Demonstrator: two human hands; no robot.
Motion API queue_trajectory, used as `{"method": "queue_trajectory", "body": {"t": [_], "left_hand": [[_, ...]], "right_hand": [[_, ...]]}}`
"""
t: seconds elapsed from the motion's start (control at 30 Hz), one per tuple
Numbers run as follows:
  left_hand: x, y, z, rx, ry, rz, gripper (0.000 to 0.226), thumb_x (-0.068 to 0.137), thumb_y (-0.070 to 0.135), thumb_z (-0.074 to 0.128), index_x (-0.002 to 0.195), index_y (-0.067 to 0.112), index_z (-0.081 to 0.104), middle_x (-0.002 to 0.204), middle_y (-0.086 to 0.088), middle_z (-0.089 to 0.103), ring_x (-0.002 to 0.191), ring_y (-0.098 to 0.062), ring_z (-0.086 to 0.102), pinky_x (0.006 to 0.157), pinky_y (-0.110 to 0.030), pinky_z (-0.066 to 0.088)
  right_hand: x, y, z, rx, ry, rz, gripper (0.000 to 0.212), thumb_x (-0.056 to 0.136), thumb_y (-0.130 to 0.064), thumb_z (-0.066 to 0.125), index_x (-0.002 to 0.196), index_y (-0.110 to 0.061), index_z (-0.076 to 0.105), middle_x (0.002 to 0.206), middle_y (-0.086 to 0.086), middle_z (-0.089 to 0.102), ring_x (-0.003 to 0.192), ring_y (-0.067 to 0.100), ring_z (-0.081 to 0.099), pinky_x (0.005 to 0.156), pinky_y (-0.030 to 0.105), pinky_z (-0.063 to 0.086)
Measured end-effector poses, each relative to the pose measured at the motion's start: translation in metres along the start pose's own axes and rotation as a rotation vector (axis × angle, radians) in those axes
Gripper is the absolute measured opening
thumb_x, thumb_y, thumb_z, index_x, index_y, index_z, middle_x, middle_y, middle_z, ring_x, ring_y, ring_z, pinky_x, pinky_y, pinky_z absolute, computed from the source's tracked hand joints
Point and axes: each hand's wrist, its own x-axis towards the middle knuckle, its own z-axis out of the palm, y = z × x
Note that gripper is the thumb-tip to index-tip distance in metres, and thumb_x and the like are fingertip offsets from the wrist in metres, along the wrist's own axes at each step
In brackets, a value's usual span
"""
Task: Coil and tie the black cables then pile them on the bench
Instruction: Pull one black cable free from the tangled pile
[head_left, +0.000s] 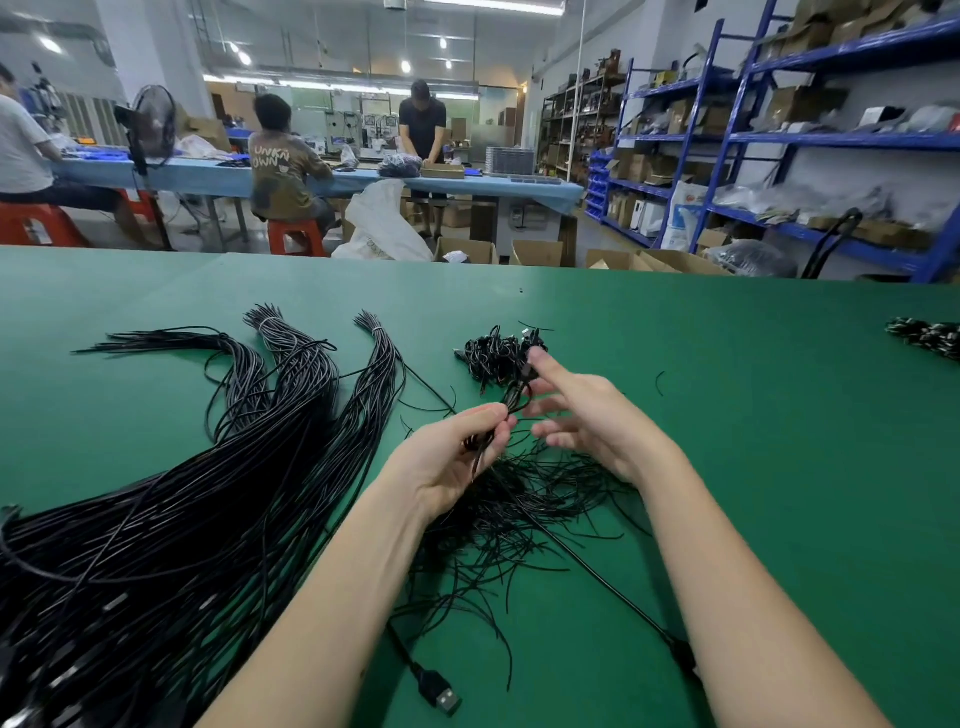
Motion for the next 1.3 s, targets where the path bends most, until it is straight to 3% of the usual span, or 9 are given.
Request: {"method": "queue_trajectory", "body": {"t": [0.07,0.17,0.3,0.43,0.6,0.73,0.9,1.03,1.3], "left_hand": [[0.002,-0.001,-0.002,-0.042,0.047,0.032,0.005,0.082,-0.008,0.071,0.079,-0.007,0.074,0.08,-0.021,0.074,0.061,-0.018,0.072,0.052,-0.02,0.058],[0.003,-0.002,-0.004,-0.067,0.075,0.078,0.004,0.083,-0.009,0.07,0.087,-0.008,0.07,0.082,-0.021,0.075,0.066,-0.02,0.074,0.055,-0.021,0.059],[0.004,-0.002,-0.006,-0.082,0.085,0.102,0.008,0.082,-0.009,0.071,0.09,-0.008,0.07,0.089,-0.023,0.075,0.07,-0.02,0.075,0.057,-0.021,0.059],[0.005,-0.002,-0.008,-0.103,0.099,0.104,0.009,0.083,-0.007,0.072,0.091,-0.007,0.07,0.09,-0.023,0.075,0.071,-0.02,0.075,0.059,-0.022,0.06],[0.006,-0.002,-0.009,-0.126,0.108,0.114,0.006,0.083,-0.007,0.072,0.089,-0.007,0.07,0.09,-0.023,0.075,0.069,-0.02,0.075,0.06,-0.023,0.061],[0.008,-0.003,-0.01,-0.112,0.104,0.138,0.006,0.083,-0.007,0.072,0.088,-0.007,0.071,0.094,-0.023,0.075,0.072,-0.02,0.075,0.06,-0.022,0.06],[0.012,-0.011,-0.011,0.029,0.081,0.235,0.011,0.084,-0.004,0.073,0.095,-0.006,0.071,0.089,-0.018,0.076,0.075,-0.017,0.075,0.067,-0.02,0.061],[0.014,-0.019,-0.01,0.181,0.05,0.305,0.015,0.082,0.001,0.077,0.096,-0.003,0.074,0.092,-0.019,0.076,0.077,-0.019,0.073,0.068,-0.019,0.058],[0.012,-0.024,-0.007,0.476,-0.006,0.43,0.012,0.083,0.009,0.081,0.095,0.006,0.078,0.086,-0.016,0.077,0.074,-0.017,0.073,0.072,-0.019,0.057]], "right_hand": [[-0.009,0.015,-0.007,-0.325,0.042,-0.035,0.044,0.09,-0.062,0.066,0.101,-0.02,0.073,0.1,0.001,0.075,0.068,0.006,0.067,0.059,0.021,0.05],[-0.019,0.036,-0.005,-0.83,-0.053,-0.031,0.012,0.083,-0.042,0.081,0.089,-0.033,0.077,0.092,-0.013,0.074,0.087,0.006,0.068,0.081,0.025,0.053],[-0.026,0.041,0.004,-0.922,0.032,0.004,0.009,0.081,-0.038,0.084,0.082,-0.031,0.078,0.084,-0.014,0.073,0.085,0.01,0.069,0.088,0.034,0.058],[-0.032,0.038,0.003,-0.965,0.166,-0.052,0.006,0.083,-0.044,0.08,0.084,-0.038,0.078,0.086,-0.019,0.073,0.088,0.008,0.067,0.08,0.029,0.053],[-0.036,0.049,-0.012,-0.691,0.214,-0.053,0.009,0.085,-0.037,0.081,0.076,-0.037,0.079,0.078,-0.022,0.071,0.084,0.007,0.065,0.082,0.032,0.056],[-0.038,0.061,-0.014,-0.4,0.425,-0.161,0.01,0.086,-0.035,0.079,0.076,-0.036,0.079,0.078,-0.023,0.072,0.076,-0.007,0.062,0.065,0.014,0.043],[-0.046,0.059,0.004,0.288,0.259,-0.099,0.004,0.089,-0.022,0.079,0.091,-0.022,0.082,0.086,0.001,0.079,0.054,0.007,0.059,0.045,0.017,0.042],[-0.048,0.053,0.019,0.337,0.134,-0.092,0.008,0.091,-0.022,0.076,0.098,-0.02,0.079,0.089,0.004,0.08,0.051,0.009,0.059,0.044,0.015,0.04],[-0.047,0.053,0.017,0.286,0.177,-0.097,0.006,0.092,-0.02,0.075,0.095,-0.017,0.078,0.081,0.002,0.078,0.052,0.009,0.06,0.045,0.016,0.042]]}}
